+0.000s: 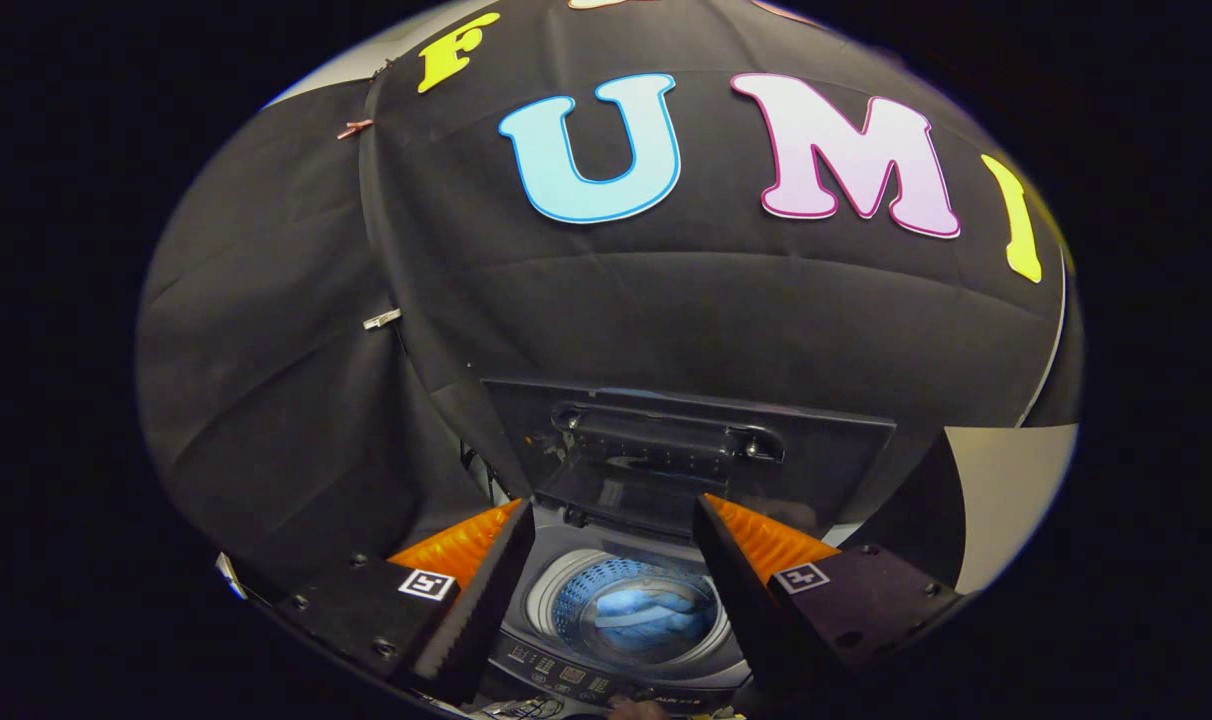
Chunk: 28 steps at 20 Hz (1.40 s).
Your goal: Put the clothes into the washing machine and then close the washing machine lid.
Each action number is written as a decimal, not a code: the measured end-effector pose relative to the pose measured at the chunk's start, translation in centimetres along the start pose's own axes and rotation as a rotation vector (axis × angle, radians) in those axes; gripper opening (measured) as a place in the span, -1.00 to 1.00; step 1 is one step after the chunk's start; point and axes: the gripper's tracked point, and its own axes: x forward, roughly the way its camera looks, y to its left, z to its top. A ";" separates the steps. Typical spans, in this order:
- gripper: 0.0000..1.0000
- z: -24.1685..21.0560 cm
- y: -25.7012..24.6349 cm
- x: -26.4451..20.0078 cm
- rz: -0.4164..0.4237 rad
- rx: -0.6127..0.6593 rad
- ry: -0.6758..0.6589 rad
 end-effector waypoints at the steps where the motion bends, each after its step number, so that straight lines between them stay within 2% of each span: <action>1: 0.99 0.3 0.0 -0.1 0.000 0.001 -0.006; 8: 0.98 6.0 -2.3 0.5 -0.036 0.016 -0.093; 15: 0.98 10.0 -5.5 5.9 -0.047 0.056 -0.159; 20: 0.98 9.1 -8.6 8.2 -0.095 0.078 -0.129; 28: 0.99 7.5 -10.6 9.6 -0.138 0.080 -0.067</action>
